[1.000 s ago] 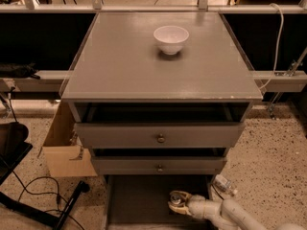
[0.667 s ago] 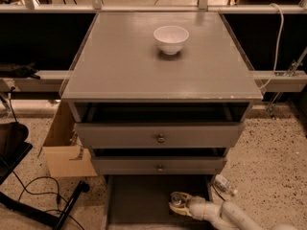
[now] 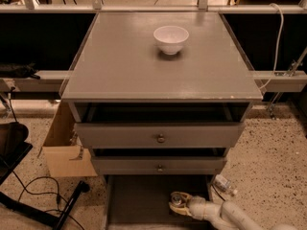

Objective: Place redbull can into bottom drawer

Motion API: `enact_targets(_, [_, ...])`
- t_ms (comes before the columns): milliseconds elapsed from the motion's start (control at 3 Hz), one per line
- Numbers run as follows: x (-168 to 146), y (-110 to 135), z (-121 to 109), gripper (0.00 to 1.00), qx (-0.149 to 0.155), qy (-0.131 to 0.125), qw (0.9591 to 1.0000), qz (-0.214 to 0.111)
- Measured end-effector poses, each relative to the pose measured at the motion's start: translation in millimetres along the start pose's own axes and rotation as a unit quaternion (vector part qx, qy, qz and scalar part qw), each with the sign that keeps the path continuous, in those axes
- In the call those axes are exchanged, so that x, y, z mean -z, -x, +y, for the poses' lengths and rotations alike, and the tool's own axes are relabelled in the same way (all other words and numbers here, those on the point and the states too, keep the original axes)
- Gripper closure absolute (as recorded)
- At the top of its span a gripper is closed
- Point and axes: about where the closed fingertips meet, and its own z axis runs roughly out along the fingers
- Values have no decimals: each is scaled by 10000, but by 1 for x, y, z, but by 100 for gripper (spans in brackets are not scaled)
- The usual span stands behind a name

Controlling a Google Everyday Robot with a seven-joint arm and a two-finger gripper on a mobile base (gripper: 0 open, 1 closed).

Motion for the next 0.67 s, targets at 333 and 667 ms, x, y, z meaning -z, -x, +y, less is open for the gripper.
enact_targets(333, [0, 0, 0, 28, 0, 0, 10000, 0])
enact_targets(667, [0, 0, 0, 5, 0, 1, 10000, 0])
